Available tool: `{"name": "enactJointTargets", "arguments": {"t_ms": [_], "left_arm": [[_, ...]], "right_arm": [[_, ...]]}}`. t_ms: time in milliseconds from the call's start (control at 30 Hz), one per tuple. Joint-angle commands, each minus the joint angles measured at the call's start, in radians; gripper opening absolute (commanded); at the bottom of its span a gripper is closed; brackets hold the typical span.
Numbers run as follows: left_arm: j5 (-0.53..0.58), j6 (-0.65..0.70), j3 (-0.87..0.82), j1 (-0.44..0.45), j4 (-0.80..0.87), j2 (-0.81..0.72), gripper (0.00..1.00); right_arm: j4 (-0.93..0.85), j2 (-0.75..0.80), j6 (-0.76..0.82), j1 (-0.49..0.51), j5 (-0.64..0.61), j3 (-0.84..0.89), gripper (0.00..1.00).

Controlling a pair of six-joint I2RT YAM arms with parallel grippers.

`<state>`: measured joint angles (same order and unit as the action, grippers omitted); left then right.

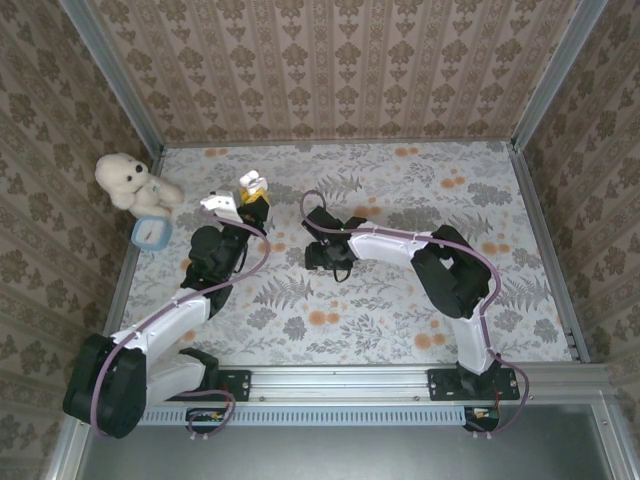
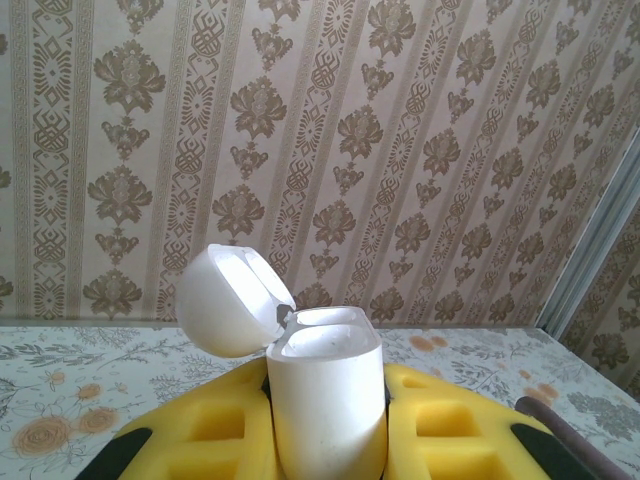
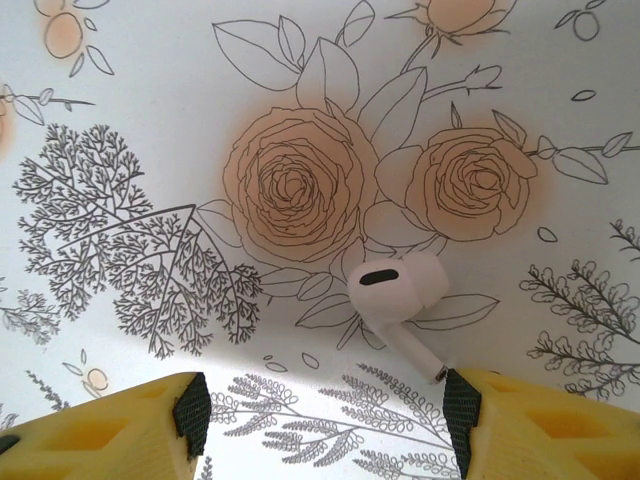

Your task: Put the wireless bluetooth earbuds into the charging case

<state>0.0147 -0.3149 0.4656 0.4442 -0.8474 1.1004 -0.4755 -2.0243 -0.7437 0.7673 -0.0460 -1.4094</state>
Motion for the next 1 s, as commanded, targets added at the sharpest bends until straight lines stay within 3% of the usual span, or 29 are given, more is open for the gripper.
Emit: {"name": "enactJointTargets", "arguments": {"t_ms": [0, 333, 967], "left_arm": [[-0.015, -0.014, 0.032, 0.006, -0.019, 0.001, 0.0], [-0.017, -0.013, 0.038, 0.005, -0.007, -0.005, 0.0], [-0.016, -0.009, 0.043, 0.005, 0.007, -0.008, 0.0]], "right_arm": [[-0.04, 0.054, -0.003, -0.024, -0.042, -0.025, 0.67], [-0.102, -0.019, -0.001, -0.079, -0.071, -0.145, 0.68], [-0.239, -0.138, 0.042, -0.024, -0.137, -0.245, 0.62]]}}
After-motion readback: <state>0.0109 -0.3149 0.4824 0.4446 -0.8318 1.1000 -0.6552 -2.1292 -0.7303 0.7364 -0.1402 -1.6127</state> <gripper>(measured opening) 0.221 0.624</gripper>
